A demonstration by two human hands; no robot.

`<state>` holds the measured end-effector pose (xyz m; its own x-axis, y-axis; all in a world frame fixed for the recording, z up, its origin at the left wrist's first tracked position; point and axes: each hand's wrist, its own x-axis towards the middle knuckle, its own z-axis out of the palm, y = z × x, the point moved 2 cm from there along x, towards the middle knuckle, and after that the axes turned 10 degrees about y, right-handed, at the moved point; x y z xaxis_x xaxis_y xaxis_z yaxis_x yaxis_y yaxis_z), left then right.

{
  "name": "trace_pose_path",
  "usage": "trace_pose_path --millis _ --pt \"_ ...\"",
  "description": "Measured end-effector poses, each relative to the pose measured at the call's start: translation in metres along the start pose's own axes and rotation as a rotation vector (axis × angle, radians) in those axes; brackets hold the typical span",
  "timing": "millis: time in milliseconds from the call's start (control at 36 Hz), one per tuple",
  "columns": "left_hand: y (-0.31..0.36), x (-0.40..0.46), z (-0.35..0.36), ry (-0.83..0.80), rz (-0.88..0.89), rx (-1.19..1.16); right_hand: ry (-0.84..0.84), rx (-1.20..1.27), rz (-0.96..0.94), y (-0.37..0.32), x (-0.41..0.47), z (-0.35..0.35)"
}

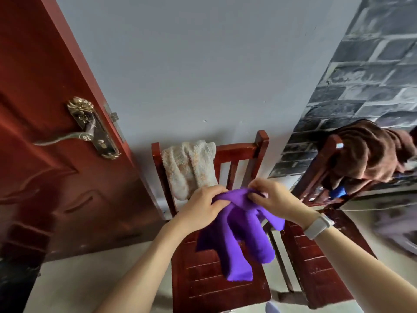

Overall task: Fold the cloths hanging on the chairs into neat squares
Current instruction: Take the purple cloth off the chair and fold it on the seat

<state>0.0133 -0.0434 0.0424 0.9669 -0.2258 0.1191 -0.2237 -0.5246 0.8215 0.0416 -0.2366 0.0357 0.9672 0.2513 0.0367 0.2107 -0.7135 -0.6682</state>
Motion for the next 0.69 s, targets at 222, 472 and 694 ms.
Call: trace_pose_path --millis 222,472,694 --pt "0.005 0.005 0.031 -0.165 -0.081 0.018 0.405 -0.127 0.046 0.043 -0.028 -0.015" --pt "0.017 0.011 0.020 0.210 -0.021 0.066 0.408 0.428 0.208 0.018 -0.021 0.004" --pt "0.029 0.013 0.011 0.272 -0.203 -0.193 0.104 0.348 0.183 0.016 -0.048 0.087"
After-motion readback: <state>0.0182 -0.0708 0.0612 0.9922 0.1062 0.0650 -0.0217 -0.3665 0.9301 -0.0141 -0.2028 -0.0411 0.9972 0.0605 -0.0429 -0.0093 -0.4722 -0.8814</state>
